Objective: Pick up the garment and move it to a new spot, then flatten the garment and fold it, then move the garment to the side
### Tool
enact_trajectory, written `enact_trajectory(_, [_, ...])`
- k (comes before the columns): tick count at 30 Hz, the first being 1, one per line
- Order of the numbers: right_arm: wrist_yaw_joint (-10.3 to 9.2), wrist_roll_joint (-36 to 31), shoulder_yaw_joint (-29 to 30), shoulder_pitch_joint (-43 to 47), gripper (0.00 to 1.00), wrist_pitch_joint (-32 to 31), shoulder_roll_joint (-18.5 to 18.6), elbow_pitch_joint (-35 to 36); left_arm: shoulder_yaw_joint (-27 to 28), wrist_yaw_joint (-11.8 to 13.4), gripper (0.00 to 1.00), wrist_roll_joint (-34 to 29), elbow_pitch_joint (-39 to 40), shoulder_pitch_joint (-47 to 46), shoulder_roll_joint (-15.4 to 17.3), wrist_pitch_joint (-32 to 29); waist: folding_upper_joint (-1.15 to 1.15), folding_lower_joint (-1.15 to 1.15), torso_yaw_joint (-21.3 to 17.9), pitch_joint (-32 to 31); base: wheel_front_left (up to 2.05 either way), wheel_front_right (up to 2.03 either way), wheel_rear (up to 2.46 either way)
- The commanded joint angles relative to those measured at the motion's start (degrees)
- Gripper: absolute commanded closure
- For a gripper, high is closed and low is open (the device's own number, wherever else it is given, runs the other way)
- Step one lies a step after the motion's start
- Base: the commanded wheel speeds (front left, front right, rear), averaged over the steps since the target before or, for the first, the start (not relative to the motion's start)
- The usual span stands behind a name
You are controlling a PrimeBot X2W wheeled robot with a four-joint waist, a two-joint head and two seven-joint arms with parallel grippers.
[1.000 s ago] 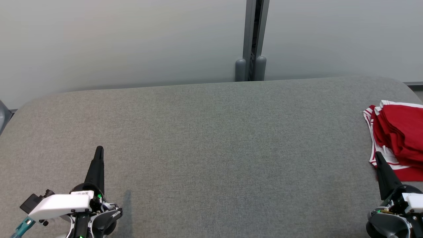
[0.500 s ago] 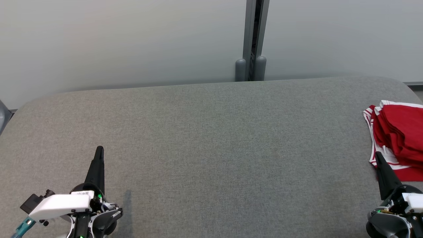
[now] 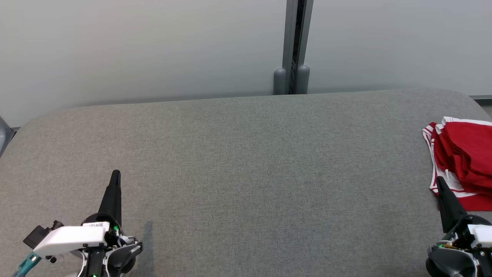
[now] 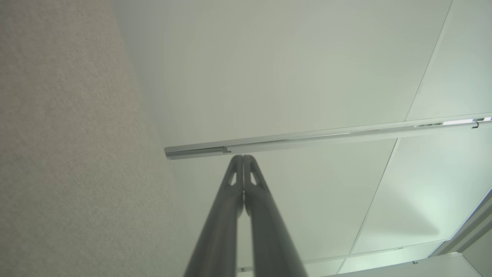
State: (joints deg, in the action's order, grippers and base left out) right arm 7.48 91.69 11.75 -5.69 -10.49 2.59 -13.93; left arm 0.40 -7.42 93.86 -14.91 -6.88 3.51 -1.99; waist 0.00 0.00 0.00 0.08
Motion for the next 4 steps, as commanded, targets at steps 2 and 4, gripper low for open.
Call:
enact_trajectory(2, [0.02, 0.3, 0.0, -0.7, 1.00, 0.0, 0.5, -0.1, 0.2, -0.2, 1.00, -0.1, 0.0, -0.8, 0.3, -0.1, 0.00, 0.00, 0.0, 0.0, 0.00, 0.00, 0.00])
enact_trajectory(4, [0.02, 0.3, 0.0, -0.7, 1.00, 0.0, 0.5, -0.1, 0.3, -0.2, 1.00, -0.1, 0.0, -0.8, 0.3, -0.1, 0.00, 0.00, 0.0, 0.0, 0.00, 0.00, 0.00])
